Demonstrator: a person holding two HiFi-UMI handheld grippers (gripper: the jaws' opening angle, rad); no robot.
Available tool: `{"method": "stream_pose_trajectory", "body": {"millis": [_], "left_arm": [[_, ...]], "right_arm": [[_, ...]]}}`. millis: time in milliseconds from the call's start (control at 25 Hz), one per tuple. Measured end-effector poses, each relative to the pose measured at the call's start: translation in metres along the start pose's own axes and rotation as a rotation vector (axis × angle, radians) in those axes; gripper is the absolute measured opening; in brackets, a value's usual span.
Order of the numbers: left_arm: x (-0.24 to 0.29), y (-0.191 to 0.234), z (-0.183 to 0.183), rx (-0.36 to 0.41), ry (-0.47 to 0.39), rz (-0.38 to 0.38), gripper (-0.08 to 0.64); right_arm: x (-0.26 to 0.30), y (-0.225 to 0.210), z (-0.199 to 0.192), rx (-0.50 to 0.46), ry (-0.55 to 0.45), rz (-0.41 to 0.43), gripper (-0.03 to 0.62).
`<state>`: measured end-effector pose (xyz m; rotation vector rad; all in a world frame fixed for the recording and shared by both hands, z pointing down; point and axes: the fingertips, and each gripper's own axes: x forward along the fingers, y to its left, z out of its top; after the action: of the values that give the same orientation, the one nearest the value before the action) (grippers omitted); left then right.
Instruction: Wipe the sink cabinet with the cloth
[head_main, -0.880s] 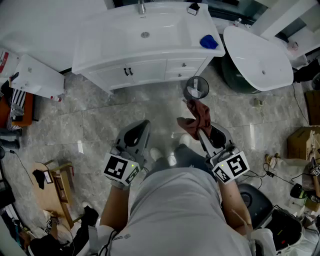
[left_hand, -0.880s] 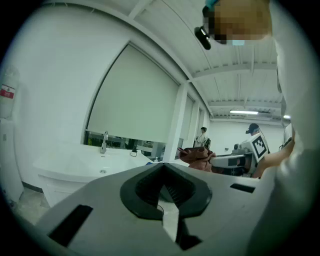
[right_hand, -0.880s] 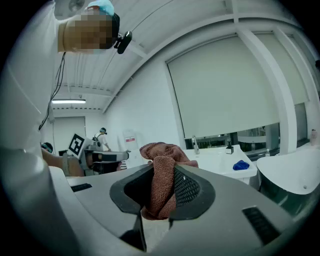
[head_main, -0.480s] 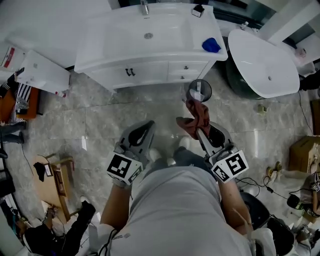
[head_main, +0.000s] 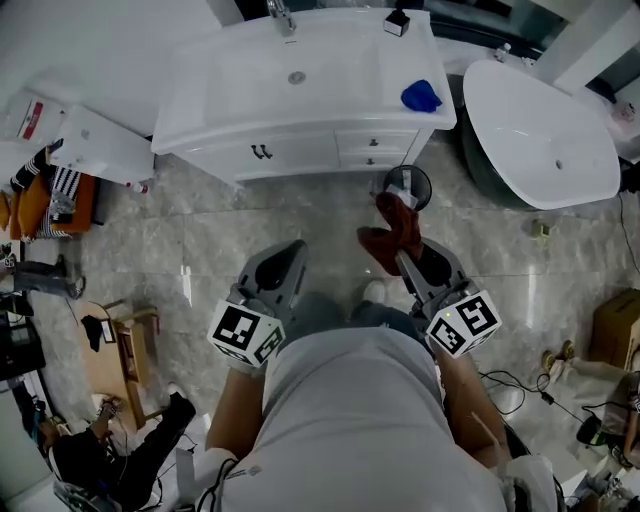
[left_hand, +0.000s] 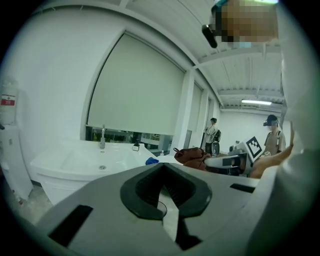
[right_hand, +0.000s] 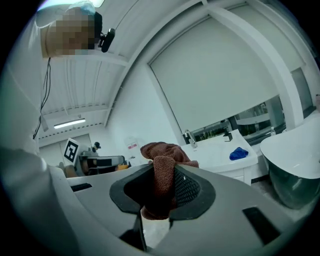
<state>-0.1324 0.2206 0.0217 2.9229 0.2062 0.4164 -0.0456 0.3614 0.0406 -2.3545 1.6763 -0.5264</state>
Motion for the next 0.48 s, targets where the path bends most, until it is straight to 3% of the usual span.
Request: {"method": "stream_pose_trajectory", "body": {"millis": [240, 480], "left_arm": [[0.026, 0.019, -0.010, 0.040, 0.070, 0.012, 0.011], [0.060, 0.072, -0.007, 0.070, 0.108, -0.033, 0.012]], "right_arm": [[0.019, -0.023, -0.002, 0.040, 0.024, -0.021, 0.106], [0.055, -0.043, -0.002, 0.082, 0.043, -0.113, 0.106]]}}
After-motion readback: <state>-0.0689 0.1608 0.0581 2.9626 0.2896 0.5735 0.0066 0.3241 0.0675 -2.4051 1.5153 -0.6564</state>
